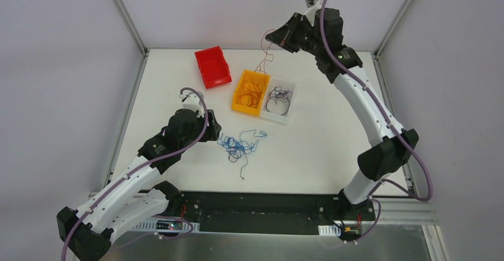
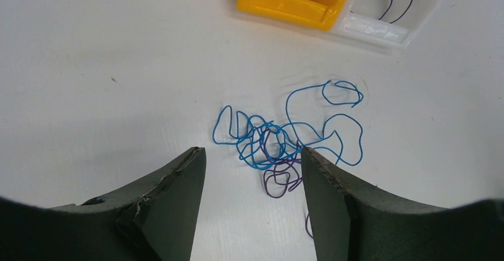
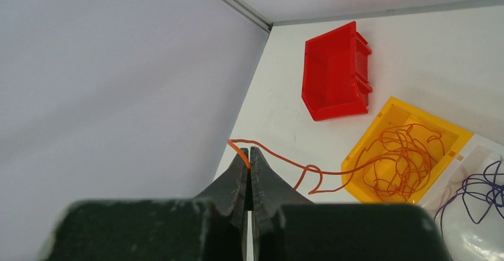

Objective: Untangle the cables

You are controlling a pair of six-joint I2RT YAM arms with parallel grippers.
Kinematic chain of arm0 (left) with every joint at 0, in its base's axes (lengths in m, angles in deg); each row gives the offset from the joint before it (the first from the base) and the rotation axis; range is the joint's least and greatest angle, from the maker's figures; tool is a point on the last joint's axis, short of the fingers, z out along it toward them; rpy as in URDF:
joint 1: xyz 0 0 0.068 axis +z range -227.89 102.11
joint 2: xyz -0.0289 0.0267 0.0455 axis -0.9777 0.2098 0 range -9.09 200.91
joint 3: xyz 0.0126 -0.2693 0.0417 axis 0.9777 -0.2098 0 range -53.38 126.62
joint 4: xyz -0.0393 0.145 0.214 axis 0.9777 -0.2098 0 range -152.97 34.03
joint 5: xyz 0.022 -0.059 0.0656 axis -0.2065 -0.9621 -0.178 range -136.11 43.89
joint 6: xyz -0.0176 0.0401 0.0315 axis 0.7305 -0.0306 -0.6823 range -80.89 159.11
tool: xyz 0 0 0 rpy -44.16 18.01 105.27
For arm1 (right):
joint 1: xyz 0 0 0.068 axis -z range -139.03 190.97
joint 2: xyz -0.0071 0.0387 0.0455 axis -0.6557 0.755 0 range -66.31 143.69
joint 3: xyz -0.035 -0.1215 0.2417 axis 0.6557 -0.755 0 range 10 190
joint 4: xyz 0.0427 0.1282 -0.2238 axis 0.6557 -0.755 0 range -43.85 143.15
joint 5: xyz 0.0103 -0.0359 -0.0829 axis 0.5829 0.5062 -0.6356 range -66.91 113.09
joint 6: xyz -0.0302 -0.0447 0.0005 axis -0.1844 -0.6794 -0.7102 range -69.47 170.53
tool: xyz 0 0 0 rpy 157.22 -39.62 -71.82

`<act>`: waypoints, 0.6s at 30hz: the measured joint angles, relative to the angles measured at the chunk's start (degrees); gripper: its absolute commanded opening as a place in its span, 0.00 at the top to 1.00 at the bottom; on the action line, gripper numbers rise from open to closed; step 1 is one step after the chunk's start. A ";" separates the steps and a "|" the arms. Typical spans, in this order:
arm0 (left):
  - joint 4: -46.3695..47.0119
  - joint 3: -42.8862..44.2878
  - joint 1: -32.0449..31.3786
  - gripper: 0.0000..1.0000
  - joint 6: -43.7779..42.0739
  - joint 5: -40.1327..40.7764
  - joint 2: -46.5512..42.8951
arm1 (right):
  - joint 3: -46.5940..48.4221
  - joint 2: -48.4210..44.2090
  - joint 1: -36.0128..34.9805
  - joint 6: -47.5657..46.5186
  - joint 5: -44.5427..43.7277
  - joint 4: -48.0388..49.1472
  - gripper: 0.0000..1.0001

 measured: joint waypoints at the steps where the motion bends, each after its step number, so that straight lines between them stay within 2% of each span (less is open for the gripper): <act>1: -0.22 0.02 0.00 0.38 0.00 0.02 0.00 | -0.02 1.20 0.00 0.00 0.37 0.37 1.00; 11: -1.18 0.28 0.37 0.38 -0.02 0.00 0.11 | -1.55 13.68 0.00 0.37 5.18 1.84 1.00; 18: -1.33 0.31 0.37 0.38 -0.02 0.00 0.11 | -1.73 16.85 -0.28 -0.22 5.27 -0.59 1.00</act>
